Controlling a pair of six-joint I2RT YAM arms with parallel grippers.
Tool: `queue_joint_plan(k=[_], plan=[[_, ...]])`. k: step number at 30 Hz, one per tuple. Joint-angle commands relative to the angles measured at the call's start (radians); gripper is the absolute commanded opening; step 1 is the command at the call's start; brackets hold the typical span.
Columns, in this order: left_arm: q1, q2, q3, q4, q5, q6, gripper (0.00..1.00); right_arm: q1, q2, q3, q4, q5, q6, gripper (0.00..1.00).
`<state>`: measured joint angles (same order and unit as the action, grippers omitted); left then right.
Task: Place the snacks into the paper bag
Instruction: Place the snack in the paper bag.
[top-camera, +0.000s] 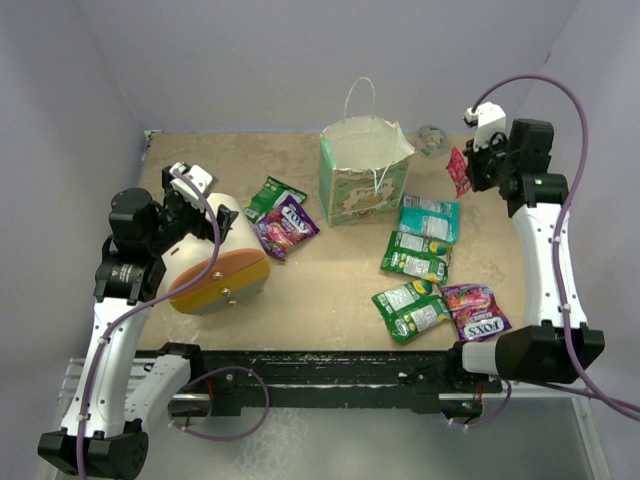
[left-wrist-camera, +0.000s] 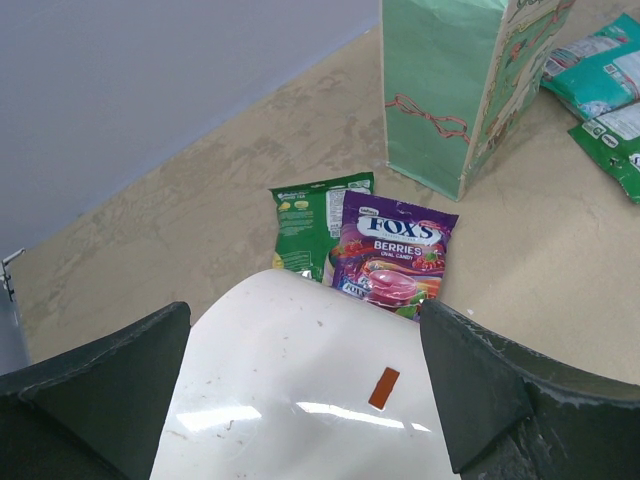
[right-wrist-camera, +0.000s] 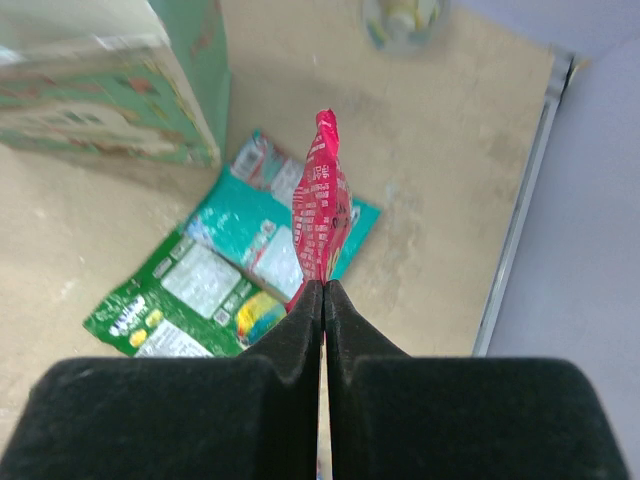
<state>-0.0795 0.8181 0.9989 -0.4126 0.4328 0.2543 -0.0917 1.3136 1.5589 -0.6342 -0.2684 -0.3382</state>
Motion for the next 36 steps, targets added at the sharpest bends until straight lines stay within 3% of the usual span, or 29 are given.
queue_joint_plan(k=[1,4,13,25,36], plan=[[0.006,-0.01,0.01,0.029,-0.009,0.001,0.99,0.017,-0.007,0.109,0.024,-0.147,0.044,0.0],[0.006,-0.008,0.011,0.03,-0.009,0.001,0.99,0.062,0.013,0.163,0.039,-0.188,0.06,0.0],[0.006,0.0,0.013,0.037,-0.03,0.0,0.99,0.273,0.113,0.279,0.136,-0.123,0.079,0.0],[0.01,0.013,0.02,0.032,-0.034,-0.007,0.99,0.407,0.297,0.352,0.232,-0.108,0.075,0.0],[0.021,0.022,0.017,0.032,-0.029,-0.009,0.99,0.484,0.417,0.325,0.227,0.03,0.038,0.0]])
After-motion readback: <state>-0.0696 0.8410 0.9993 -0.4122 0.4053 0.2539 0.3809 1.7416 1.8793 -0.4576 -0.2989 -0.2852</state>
